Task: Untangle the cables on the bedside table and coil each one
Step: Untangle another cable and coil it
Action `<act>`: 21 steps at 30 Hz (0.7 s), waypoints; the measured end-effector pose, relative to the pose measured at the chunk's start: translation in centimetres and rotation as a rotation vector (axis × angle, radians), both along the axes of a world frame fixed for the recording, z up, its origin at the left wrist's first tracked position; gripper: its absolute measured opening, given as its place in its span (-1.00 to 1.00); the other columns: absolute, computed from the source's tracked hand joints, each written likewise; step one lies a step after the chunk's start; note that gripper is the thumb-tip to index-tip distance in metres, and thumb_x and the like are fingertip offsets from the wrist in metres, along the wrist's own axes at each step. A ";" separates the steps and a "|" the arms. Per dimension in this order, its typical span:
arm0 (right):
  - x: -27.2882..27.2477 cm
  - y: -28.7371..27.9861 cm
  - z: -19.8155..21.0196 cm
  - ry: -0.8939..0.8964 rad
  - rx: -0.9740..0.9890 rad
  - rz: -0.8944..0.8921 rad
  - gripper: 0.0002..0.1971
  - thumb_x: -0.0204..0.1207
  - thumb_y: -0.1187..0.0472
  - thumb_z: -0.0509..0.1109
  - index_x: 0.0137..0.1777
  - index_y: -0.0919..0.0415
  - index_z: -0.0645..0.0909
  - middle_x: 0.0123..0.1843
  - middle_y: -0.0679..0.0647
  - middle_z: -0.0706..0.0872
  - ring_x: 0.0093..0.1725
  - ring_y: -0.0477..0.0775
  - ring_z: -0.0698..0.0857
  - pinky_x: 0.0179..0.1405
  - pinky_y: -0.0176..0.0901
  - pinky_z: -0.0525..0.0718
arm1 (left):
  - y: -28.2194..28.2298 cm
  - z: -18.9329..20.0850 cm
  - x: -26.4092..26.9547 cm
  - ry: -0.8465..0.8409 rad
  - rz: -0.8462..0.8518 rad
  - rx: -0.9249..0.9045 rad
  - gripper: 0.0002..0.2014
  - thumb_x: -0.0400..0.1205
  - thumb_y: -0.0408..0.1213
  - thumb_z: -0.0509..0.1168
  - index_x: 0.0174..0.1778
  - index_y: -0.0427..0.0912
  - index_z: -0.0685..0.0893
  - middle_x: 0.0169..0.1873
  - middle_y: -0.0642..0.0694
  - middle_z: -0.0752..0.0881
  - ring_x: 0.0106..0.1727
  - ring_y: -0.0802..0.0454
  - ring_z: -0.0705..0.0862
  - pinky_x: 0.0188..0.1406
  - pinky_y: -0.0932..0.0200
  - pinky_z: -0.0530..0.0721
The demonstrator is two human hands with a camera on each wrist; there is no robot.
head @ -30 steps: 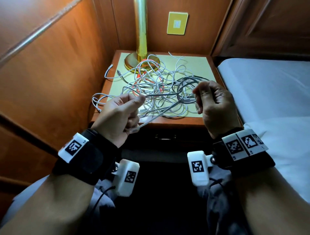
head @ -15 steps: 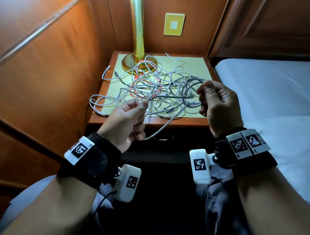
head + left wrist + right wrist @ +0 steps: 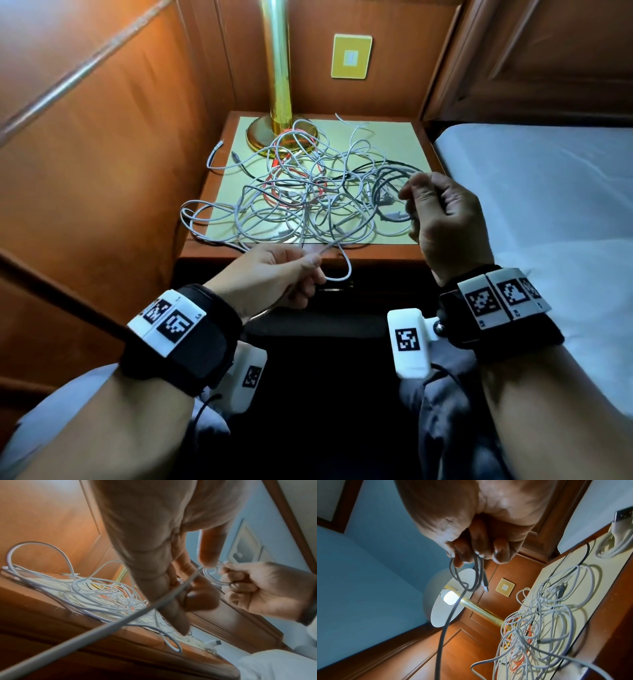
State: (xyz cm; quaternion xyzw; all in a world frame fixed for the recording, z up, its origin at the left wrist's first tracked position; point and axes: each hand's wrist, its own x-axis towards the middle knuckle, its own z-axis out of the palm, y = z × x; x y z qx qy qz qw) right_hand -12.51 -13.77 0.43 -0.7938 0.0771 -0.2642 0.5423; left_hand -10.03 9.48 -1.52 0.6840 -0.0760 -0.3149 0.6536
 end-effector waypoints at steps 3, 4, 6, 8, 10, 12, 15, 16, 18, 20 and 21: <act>0.0 0.7 0.0 0.058 0.153 0.144 -0.70 0.64 -0.08 0.25 -0.25 -0.05 0.70 -0.44 -0.03 0.50 -0.44 0.16 0.36 -0.43 0.08 0.35 | -0.6 -0.4 -0.4 -0.083 -0.033 0.090 -0.76 0.70 -0.14 0.33 0.00 -0.25 0.79 -0.18 -0.14 0.80 -0.15 0.00 0.72 0.01 0.03 0.70; 0.0 1.0 0.1 0.080 0.184 0.189 -0.70 0.63 -0.06 0.25 -0.27 -0.05 0.70 -0.45 -0.04 0.49 -0.45 0.14 0.36 -0.44 0.06 0.34 | -0.7 -0.3 -0.5 -0.110 -0.012 0.079 -0.78 0.67 -0.11 0.36 0.06 -0.18 0.79 -0.09 -0.13 0.83 -0.08 0.00 0.76 0.08 -0.02 0.72; 0.0 1.7 0.0 0.127 0.210 0.269 -0.71 0.61 -0.05 0.26 -0.29 -0.04 0.70 -0.45 -0.05 0.48 -0.47 0.06 0.39 -0.43 -0.02 0.40 | -0.7 0.0 -0.6 -0.153 0.051 -0.017 -0.69 0.56 -0.06 0.41 0.16 -0.09 0.75 0.03 -0.15 0.83 0.00 -0.03 0.81 0.04 -0.05 0.79; 0.0 2.4 -0.3 0.174 0.224 0.334 -0.70 0.60 -0.08 0.28 -0.29 0.00 0.70 -0.45 -0.02 0.49 -0.47 0.04 0.40 -0.38 0.03 0.40 | -0.9 0.3 -0.5 -0.226 0.108 -0.112 -0.59 0.49 -0.09 0.43 0.25 -0.14 0.70 0.09 -0.21 0.81 0.01 -0.04 0.81 -0.06 -0.03 0.83; 0.0 3.1 -0.5 0.205 0.243 0.382 -0.69 0.58 -0.09 0.29 -0.29 0.02 0.70 -0.46 0.00 0.48 -0.47 0.03 0.39 -0.37 0.02 0.36 | -1.0 0.4 -0.5 -0.286 0.159 -0.183 -0.59 0.52 -0.11 0.46 0.23 -0.22 0.68 0.10 -0.29 0.79 -0.05 -0.03 0.81 -0.23 0.05 0.83; 0.0 3.5 -0.6 0.215 0.232 0.406 -0.68 0.59 -0.08 0.28 -0.31 0.01 0.70 -0.47 -0.01 0.49 -0.47 0.00 0.41 -0.40 -0.05 0.37 | -1.3 0.4 -0.5 -0.298 0.212 -0.230 -0.67 0.53 -0.13 0.47 0.11 -0.26 0.69 -0.06 -0.30 0.81 -0.18 -0.02 0.80 -0.39 0.12 0.78; 0.0 4.0 -0.7 0.212 0.256 0.414 -0.67 0.65 -0.02 0.28 -0.31 0.03 0.69 -0.48 -0.03 0.50 -0.48 -0.02 0.43 -0.43 -0.07 0.39 | -1.2 0.4 -0.5 -0.275 0.235 -0.262 -0.82 0.51 -0.25 0.41 -0.07 -0.26 0.67 -0.25 -0.19 0.80 -0.33 0.02 0.74 -0.46 0.18 0.73; 0.0 4.2 -0.8 0.218 0.264 0.411 -0.66 0.67 -0.01 0.28 -0.31 0.04 0.69 -0.49 -0.04 0.49 -0.50 -0.02 0.43 -0.44 -0.08 0.39 | -1.2 0.4 -0.5 -0.262 0.220 -0.261 -0.86 0.52 -0.28 0.40 -0.09 -0.26 0.65 -0.26 -0.19 0.79 -0.34 0.03 0.73 -0.46 0.18 0.73; 0.1 4.6 -0.9 0.235 0.290 0.408 -0.66 0.70 0.02 0.29 -0.28 0.08 0.69 -0.49 0.00 0.49 -0.51 0.00 0.43 -0.49 -0.13 0.40 | -1.1 0.4 -0.4 -0.248 0.191 -0.255 -0.96 0.61 -0.39 0.35 -0.11 -0.29 0.63 -0.27 -0.20 0.78 -0.34 0.03 0.72 -0.44 0.17 0.74; 0.1 4.9 -0.9 0.237 0.318 0.400 -0.67 0.76 0.11 0.26 -0.21 0.18 0.69 -0.47 0.08 0.49 -0.53 0.03 0.43 -0.56 -0.22 0.43 | -0.9 0.4 -0.3 -0.234 0.188 -0.252 -0.98 0.67 -0.47 0.29 -0.06 -0.35 0.61 -0.25 -0.25 0.75 -0.34 0.02 0.71 -0.43 0.18 0.74; 0.1 5.1 -0.9 0.235 0.323 0.394 -0.68 0.76 0.14 0.25 -0.17 0.22 0.70 -0.45 0.09 0.50 -0.54 0.02 0.44 -0.59 -0.27 0.43 | -0.9 0.5 -0.3 -0.225 0.201 -0.258 -0.98 0.68 -0.48 0.28 -0.04 -0.37 0.61 -0.23 -0.29 0.72 -0.33 -0.01 0.70 -0.42 0.18 0.74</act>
